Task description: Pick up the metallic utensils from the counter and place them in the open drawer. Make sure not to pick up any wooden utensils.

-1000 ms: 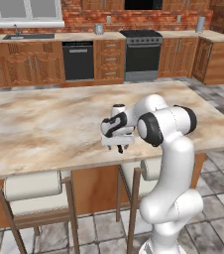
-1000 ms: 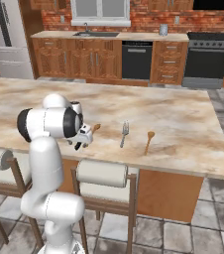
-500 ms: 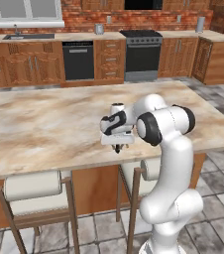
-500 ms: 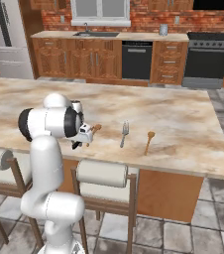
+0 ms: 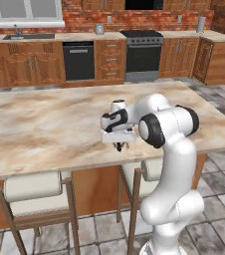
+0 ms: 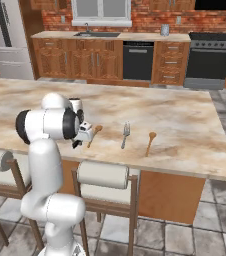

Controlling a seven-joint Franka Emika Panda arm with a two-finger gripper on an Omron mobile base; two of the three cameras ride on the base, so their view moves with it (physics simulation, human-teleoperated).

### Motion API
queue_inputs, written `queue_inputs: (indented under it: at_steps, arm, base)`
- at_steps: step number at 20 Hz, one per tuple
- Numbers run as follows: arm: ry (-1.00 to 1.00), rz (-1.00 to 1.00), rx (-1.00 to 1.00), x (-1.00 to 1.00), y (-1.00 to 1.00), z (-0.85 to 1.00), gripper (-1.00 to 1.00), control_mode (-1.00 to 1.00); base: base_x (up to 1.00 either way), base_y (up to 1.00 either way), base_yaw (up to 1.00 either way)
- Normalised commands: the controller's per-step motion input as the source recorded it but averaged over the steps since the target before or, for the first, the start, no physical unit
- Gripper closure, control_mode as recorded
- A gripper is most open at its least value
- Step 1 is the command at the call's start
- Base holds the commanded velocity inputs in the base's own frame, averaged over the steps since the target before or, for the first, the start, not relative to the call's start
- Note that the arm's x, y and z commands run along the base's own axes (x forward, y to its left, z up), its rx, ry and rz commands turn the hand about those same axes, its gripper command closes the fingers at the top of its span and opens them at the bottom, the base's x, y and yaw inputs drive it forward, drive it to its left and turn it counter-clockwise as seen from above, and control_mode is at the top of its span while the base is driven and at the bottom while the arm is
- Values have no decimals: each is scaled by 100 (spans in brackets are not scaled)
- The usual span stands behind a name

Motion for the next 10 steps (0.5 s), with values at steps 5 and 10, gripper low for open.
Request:
queue_inputs:
  at_steps: [5, 10]
  arm:
    - [-11, 15, 3, -57, -46, 97, 100, -100]
    - [-3, 20, 1, -95, -39, 97, 100, -100]
  base:
    - [0, 0, 0]
    - [0, 0, 0]
